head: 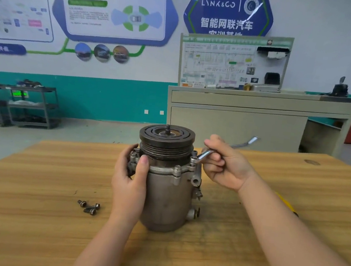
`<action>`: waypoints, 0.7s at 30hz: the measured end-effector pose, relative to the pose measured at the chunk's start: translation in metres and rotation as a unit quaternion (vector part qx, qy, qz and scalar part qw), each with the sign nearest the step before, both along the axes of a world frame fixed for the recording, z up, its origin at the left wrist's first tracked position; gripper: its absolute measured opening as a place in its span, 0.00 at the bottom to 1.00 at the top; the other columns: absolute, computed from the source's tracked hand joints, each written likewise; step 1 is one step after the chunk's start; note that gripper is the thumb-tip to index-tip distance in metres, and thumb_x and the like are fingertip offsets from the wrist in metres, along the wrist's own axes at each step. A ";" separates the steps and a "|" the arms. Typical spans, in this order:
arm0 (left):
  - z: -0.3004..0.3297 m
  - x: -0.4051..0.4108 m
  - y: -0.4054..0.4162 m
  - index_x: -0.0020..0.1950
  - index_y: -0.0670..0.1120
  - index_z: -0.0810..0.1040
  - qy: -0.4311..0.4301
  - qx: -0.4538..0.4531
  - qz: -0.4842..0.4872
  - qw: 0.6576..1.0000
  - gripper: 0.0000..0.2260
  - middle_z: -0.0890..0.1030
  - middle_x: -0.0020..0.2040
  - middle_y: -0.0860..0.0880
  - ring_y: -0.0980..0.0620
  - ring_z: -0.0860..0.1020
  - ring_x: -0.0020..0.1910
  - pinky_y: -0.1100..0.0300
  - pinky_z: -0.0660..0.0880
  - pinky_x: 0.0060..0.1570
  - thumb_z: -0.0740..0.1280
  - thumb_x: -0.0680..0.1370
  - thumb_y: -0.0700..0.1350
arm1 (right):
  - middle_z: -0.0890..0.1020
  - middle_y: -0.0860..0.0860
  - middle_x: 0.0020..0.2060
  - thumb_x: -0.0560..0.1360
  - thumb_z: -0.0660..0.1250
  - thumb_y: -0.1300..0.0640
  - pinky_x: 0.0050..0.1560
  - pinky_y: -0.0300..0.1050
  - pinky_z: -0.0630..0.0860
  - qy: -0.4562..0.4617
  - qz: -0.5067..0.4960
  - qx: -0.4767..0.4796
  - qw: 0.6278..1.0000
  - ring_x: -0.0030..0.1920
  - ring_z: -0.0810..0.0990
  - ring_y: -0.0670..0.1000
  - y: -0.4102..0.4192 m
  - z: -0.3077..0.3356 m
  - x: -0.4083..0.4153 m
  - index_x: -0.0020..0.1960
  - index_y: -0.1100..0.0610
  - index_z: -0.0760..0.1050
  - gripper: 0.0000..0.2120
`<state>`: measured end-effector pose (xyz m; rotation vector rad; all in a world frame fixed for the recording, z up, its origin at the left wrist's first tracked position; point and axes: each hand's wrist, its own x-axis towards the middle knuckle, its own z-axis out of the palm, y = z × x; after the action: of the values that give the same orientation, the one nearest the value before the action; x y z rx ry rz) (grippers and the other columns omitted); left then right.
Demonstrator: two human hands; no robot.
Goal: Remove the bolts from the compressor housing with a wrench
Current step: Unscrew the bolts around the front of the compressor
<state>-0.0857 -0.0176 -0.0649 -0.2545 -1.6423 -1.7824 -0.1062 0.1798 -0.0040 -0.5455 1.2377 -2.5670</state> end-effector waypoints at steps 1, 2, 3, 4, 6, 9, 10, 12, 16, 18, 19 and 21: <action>0.000 0.000 -0.002 0.58 0.59 0.74 -0.002 -0.004 -0.005 1.000 0.19 0.79 0.58 0.57 0.61 0.76 0.58 0.61 0.71 0.59 0.62 0.70 0.63 | 0.68 0.48 0.19 0.72 0.62 0.62 0.17 0.32 0.54 -0.013 0.019 -0.010 1.000 0.16 0.63 0.41 -0.002 0.000 -0.005 0.26 0.53 0.64 0.17; -0.001 0.000 -0.002 0.58 0.60 0.74 -0.002 -0.007 -0.008 1.000 0.19 0.79 0.57 0.57 0.62 0.76 0.58 0.60 0.72 0.60 0.62 0.70 0.64 | 0.68 0.48 0.18 0.72 0.64 0.61 0.16 0.32 0.55 -0.028 0.030 -0.030 0.999 0.16 0.64 0.41 -0.004 0.001 -0.008 0.26 0.53 0.65 0.17; -0.001 0.000 -0.003 0.58 0.60 0.74 -0.002 -0.008 -0.008 1.000 0.19 0.79 0.58 0.57 0.62 0.76 0.58 0.59 0.72 0.60 0.62 0.69 0.64 | 0.69 0.47 0.18 0.70 0.66 0.61 0.16 0.32 0.55 -0.046 0.034 -0.064 0.996 0.16 0.64 0.41 -0.005 0.003 -0.009 0.25 0.55 0.67 0.16; -0.001 0.000 -0.003 0.58 0.60 0.74 -0.001 -0.009 -0.008 1.000 0.20 0.79 0.58 0.57 0.61 0.76 0.58 0.58 0.72 0.60 0.62 0.69 0.64 | 0.68 0.47 0.17 0.67 0.68 0.61 0.16 0.31 0.56 -0.064 0.028 -0.106 0.992 0.16 0.63 0.41 -0.006 0.004 -0.008 0.24 0.56 0.68 0.15; -0.001 -0.001 -0.003 0.59 0.59 0.74 0.000 -0.011 -0.003 1.000 0.20 0.79 0.58 0.57 0.61 0.76 0.58 0.57 0.72 0.61 0.62 0.70 0.64 | 0.67 0.47 0.17 0.64 0.70 0.62 0.15 0.32 0.56 -0.091 -0.026 -0.171 0.981 0.16 0.62 0.42 -0.005 0.004 -0.004 0.24 0.57 0.68 0.14; -0.001 0.000 -0.002 0.60 0.58 0.73 0.002 -0.011 0.002 1.000 0.21 0.79 0.58 0.57 0.61 0.76 0.58 0.59 0.72 0.61 0.61 0.70 0.64 | 0.68 0.48 0.20 0.66 0.71 0.58 0.16 0.33 0.57 -0.065 -0.153 -0.134 0.977 0.17 0.62 0.42 -0.005 -0.001 0.012 0.33 0.53 0.65 0.14; 0.000 0.000 -0.002 0.60 0.57 0.73 0.004 -0.011 0.003 1.000 0.21 0.78 0.58 0.57 0.62 0.76 0.58 0.60 0.72 0.61 0.61 0.70 0.63 | 0.68 0.49 0.20 0.66 0.72 0.55 0.16 0.33 0.57 -0.043 -0.188 -0.098 0.976 0.18 0.62 0.43 -0.005 -0.003 0.018 0.32 0.52 0.64 0.15; 0.000 0.001 -0.001 0.61 0.55 0.73 0.002 -0.015 0.007 1.000 0.21 0.78 0.58 0.56 0.61 0.75 0.58 0.59 0.72 0.61 0.62 0.71 0.62 | 0.68 0.50 0.20 0.67 0.72 0.53 0.18 0.34 0.57 0.016 -0.257 -0.032 0.966 0.18 0.62 0.44 -0.009 -0.005 0.030 0.28 0.51 0.63 0.18; 0.000 0.002 -0.001 0.62 0.55 0.73 -0.008 -0.014 0.006 1.000 0.18 0.78 0.59 0.54 0.58 0.76 0.59 0.52 0.72 0.64 0.62 0.74 0.57 | 0.70 0.51 0.19 0.76 0.69 0.60 0.20 0.34 0.60 0.143 -0.391 0.067 0.907 0.19 0.63 0.46 -0.016 -0.001 0.047 0.25 0.51 0.63 0.24; 0.000 0.003 -0.001 0.63 0.53 0.73 -0.011 -0.010 0.003 1.000 0.19 0.78 0.60 0.53 0.56 0.76 0.60 0.50 0.72 0.64 0.62 0.73 0.57 | 0.72 0.50 0.20 0.76 0.68 0.58 0.22 0.36 0.63 0.196 -0.434 0.145 0.867 0.20 0.66 0.46 -0.019 0.001 0.054 0.25 0.51 0.64 0.23; 0.001 0.003 -0.001 0.64 0.52 0.73 -0.013 -0.008 0.002 1.000 0.20 0.78 0.60 0.52 0.56 0.76 0.60 0.49 0.71 0.65 0.62 0.73 0.57 | 0.72 0.51 0.20 0.76 0.68 0.57 0.23 0.37 0.65 0.221 -0.451 0.185 0.845 0.21 0.68 0.46 -0.021 0.002 0.058 0.26 0.51 0.64 0.23; 0.001 0.003 -0.001 0.65 0.50 0.73 -0.011 -0.008 0.004 1.000 0.22 0.78 0.61 0.51 0.55 0.75 0.61 0.48 0.71 0.65 0.62 0.73 0.57 | 0.73 0.54 0.22 0.76 0.69 0.57 0.26 0.36 0.66 0.269 -0.488 0.258 0.789 0.23 0.70 0.44 -0.029 0.005 0.064 0.28 0.53 0.63 0.22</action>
<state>-0.0826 -0.0183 -0.0638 -0.2350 -1.6711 -1.7725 -0.0423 0.1507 0.0014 -0.6315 2.9593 -2.5596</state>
